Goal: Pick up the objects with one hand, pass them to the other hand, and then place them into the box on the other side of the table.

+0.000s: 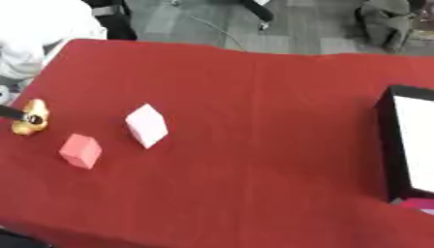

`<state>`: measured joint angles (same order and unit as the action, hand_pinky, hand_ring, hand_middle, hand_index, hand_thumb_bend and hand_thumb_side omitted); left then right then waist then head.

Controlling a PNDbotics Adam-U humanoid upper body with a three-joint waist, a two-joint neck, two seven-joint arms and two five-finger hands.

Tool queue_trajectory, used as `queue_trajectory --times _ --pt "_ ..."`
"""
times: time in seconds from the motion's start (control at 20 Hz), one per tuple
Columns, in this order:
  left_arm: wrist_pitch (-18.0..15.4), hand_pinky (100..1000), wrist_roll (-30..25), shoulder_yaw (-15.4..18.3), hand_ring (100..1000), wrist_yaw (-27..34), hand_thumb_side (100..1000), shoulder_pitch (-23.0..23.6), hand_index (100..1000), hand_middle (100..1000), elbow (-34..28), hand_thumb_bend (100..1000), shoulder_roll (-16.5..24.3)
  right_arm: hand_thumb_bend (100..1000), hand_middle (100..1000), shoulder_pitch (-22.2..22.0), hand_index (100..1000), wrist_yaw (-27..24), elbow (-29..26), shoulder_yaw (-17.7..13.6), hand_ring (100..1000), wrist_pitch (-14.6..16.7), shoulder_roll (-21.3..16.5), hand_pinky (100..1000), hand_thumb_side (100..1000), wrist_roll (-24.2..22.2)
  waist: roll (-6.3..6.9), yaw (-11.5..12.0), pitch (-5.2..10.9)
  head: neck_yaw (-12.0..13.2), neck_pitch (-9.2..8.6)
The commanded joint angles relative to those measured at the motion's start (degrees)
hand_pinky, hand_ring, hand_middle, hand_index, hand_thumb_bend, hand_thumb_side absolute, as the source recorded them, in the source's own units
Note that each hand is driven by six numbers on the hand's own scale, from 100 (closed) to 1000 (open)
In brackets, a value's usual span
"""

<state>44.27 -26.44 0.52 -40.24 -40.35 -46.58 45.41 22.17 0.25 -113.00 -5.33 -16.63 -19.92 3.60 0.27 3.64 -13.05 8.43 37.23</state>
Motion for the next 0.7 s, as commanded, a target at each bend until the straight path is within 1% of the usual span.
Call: queue_trajectory --times 0.05,0.15,0.25,0.3,0.35,0.4,0.5,0.55,0.7 --pt "4.43 946 -2.83 -0.05 908 -2.43 325 -1.42 927 840 1.22 564 0.58 100 1000 0.7 1000 -0.24 -0.66 -0.05 1000 0.03 -1.26 1000 555 0.27 0.19 -0.05 0.96 -0.04 -0.06" --pt "4.71 933 -1.2 0.17 897 -3.44 310 -1.75 918 829 1.62 436 -0.06 100 1000 0.7 1000 -0.31 -0.64 0.05 1000 -0.01 -1.24 1000 555 0.24 0.15 -0.07 0.94 -0.1 -0.06" --pt "5.05 921 1.06 0.47 883 -3.59 296 -2.03 904 814 1.59 346 -0.71 100 1000 0.68 1000 -0.34 -0.62 0.14 1000 -0.02 -1.24 1000 555 0.14 0.1 -0.06 0.94 -0.2 -0.05" --pt "5.05 914 2.22 0.58 874 -3.27 290 -2.16 879 804 1.51 266 -0.99 100 1000 0.67 1000 -0.34 -0.6 0.16 1000 -0.03 -1.24 1000 555 0.12 0.07 -0.05 0.95 -0.26 -0.06" --pt "5.01 907 3.52 0.67 863 -2.83 285 -2.27 862 793 1.43 217 -1.26 100 1000 0.66 1000 -0.35 -0.6 0.19 1000 -0.04 -1.24 1000 555 0.1 0.05 -0.05 0.96 -0.29 -0.06" --pt "4.91 898 4.83 0.71 848 -2.28 284 -2.39 848 780 1.41 187 -1.55 100 1000 0.66 1000 -0.35 -0.6 0.22 1000 -0.04 -1.24 1000 554 0.07 0.03 -0.05 0.97 -0.31 -0.03" --pt "3.96 870 7.41 0.72 810 -0.73 280 -2.61 795 743 1.36 100 -2.1 100 1000 0.65 1000 -0.36 -0.59 0.24 1000 -0.04 -1.22 1000 555 0.03 -0.01 -0.07 0.98 -0.37 0.01" --pt "3.31 844 8.76 0.66 782 0.08 283 -2.65 746 709 1.46 100 -2.32 100 1000 0.66 1000 -0.37 -0.6 0.24 1000 -0.04 -1.2 1000 554 0.03 -0.02 -0.1 0.98 -0.43 -0.01" --pt "2.63 779 11.96 0.18 694 1.68 290 -2.85 657 607 2.29 100 -2.66 100 1000 0.68 1000 -0.44 -0.61 0.24 1000 -0.05 -1.17 1000 554 0.06 -0.02 -0.17 0.99 -0.46 0.04"
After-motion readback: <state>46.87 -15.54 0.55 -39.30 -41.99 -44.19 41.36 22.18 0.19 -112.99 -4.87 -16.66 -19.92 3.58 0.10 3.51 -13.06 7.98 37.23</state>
